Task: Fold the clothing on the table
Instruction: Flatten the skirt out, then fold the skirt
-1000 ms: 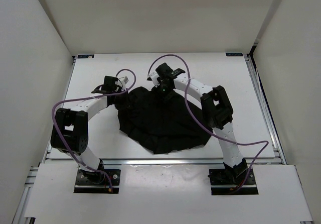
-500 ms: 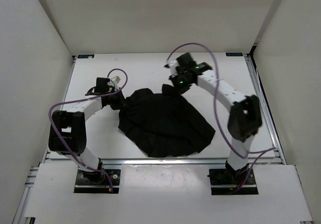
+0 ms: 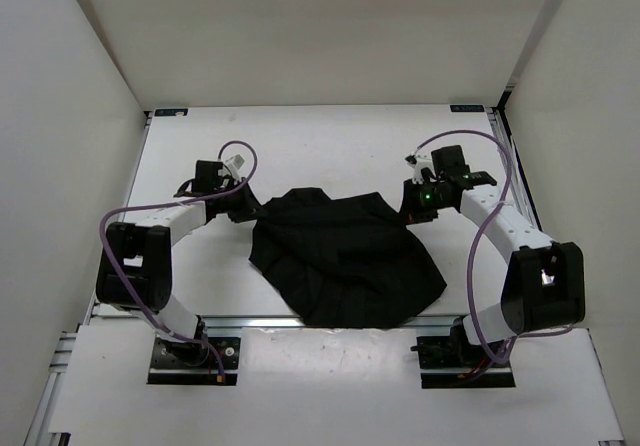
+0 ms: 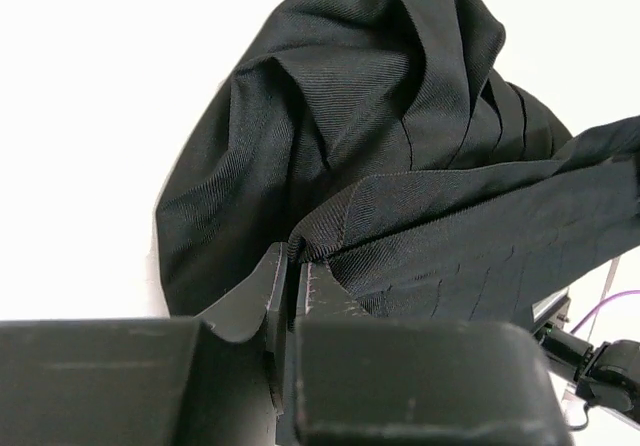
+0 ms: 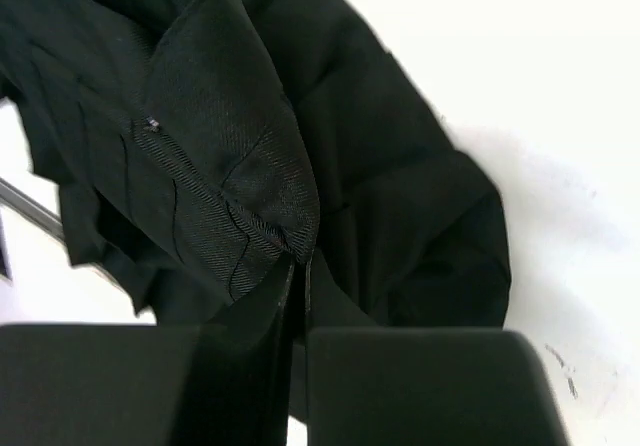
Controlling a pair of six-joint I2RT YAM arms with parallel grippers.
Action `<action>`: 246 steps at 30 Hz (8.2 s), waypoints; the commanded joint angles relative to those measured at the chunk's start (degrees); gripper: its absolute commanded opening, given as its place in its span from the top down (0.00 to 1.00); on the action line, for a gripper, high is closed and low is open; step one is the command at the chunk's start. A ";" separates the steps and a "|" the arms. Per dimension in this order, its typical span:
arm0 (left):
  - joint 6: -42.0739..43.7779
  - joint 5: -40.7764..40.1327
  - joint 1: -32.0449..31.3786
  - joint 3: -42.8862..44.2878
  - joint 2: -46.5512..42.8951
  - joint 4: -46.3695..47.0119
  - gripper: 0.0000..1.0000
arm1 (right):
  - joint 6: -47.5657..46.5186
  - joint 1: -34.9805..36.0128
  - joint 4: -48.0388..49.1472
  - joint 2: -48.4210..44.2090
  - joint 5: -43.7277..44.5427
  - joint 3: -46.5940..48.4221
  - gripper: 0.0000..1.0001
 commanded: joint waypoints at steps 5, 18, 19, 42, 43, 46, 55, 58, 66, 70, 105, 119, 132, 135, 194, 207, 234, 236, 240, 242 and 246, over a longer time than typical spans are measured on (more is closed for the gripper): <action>1.98 -5.32 -3.89 19.50 13.28 -9.77 1.00 | 2.40 -1.85 3.76 8.44 4.73 13.92 1.00; -18.85 14.35 2.16 61.40 18.34 3.91 1.00 | 1.88 -1.50 8.82 17.55 26.93 56.81 1.00; -17.54 14.45 2.95 60.96 17.03 2.26 1.00 | 1.79 -1.15 10.16 13.87 26.57 54.68 1.00; -25.43 22.44 -1.96 -16.49 -21.84 12.78 0.63 | 16.99 -1.95 -1.71 -20.45 6.61 -4.67 0.55; -25.44 22.97 -2.22 -14.56 -21.49 12.87 0.62 | 16.99 -0.29 0.22 -18.36 7.49 -3.88 0.55; -26.31 24.47 -2.48 -13.05 -22.01 13.49 0.60 | 17.87 2.62 4.18 -12.12 7.68 -2.47 0.57; -37.04 28.69 -4.24 -23.51 -25.70 27.19 0.55 | 18.31 8.86 7.54 1.17 4.33 4.21 0.74; -32.93 28.52 -4.60 -23.07 -26.58 20.13 0.53 | 17.61 9.14 7.01 3.19 4.68 8.15 0.72; -1.56 -20.39 -7.76 -0.42 -23.87 -22.71 0.64 | 15.41 12.64 1.30 10.75 5.47 14.23 0.76; 5.50 -33.45 -11.27 1.63 -19.03 -27.38 0.93 | 16.02 16.17 -4.59 12.34 6.53 13.53 0.93; 10.24 -30.11 -18.83 44.16 28.97 -28.87 1.00 | 12.61 -7.40 -15.14 48.21 2.21 58.97 0.99; 8.58 -30.11 -15.05 27.83 16.93 -22.55 1.00 | 20.59 10.63 -6.45 21.74 7.33 14.35 1.00; 7.52 -28.44 -16.10 13.77 12.53 -18.86 1.00 | 19.37 1.94 -7.23 29.29 10.83 12.62 1.00; 6.65 -27.56 -16.81 10.52 11.56 -17.72 1.00 | 17.00 -0.62 -8.02 34.38 10.75 20.53 1.00; -5.23 -17.01 -16.73 -3.74 -9.87 -13.93 1.00 | 17.78 3.95 -12.51 3.20 13.82 0.52 0.68; -6.37 -16.13 -16.38 -8.83 -12.69 -12.53 1.00 | 16.65 14.65 -11.10 6.00 23.57 1.58 0.47; -5.49 -14.82 -14.53 -10.06 -13.13 -12.62 1.00 | 16.11 23.73 -1.60 11.37 49.85 -1.68 1.00; -5.05 -14.81 -14.09 -10.24 -13.04 -12.61 1.00 | 16.29 22.59 -2.30 10.32 49.95 -3.43 1.00; -5.05 -14.64 -12.43 -11.73 -13.92 -12.53 1.00 | 16.29 19.69 -1.78 5.67 48.89 -8.87 1.00; -4.69 -14.64 -11.54 -12.26 -14.54 -12.79 1.00 | 15.85 18.37 -1.08 4.08 47.49 -10.19 1.00; -4.43 -14.56 -10.92 -13.40 -14.28 -12.70 1.00 | 13.84 16.17 -1.25 2.84 43.29 -12.14 1.00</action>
